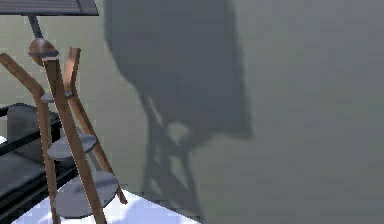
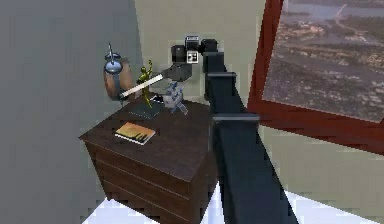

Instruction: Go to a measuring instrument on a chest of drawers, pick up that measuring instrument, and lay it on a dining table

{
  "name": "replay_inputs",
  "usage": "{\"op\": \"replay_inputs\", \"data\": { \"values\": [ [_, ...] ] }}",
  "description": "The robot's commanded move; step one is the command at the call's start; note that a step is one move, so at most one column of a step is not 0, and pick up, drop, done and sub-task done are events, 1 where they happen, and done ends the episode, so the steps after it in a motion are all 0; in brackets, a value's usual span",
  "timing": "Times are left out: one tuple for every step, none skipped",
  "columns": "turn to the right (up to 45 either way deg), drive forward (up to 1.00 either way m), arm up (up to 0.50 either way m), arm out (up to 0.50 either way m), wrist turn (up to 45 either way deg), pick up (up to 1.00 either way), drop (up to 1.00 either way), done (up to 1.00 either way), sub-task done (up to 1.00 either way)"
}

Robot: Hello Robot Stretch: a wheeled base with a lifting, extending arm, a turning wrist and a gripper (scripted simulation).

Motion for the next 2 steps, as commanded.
{"op": "replay_inputs", "data": {
  "values": [
    [0.0,0.00,0.00,0.00,-45.0,0.00,0.00,0.00,0.00],
    [0.0,0.00,0.00,0.00,-21.0,0.00,0.00,0.00,0.00]
  ]
}}
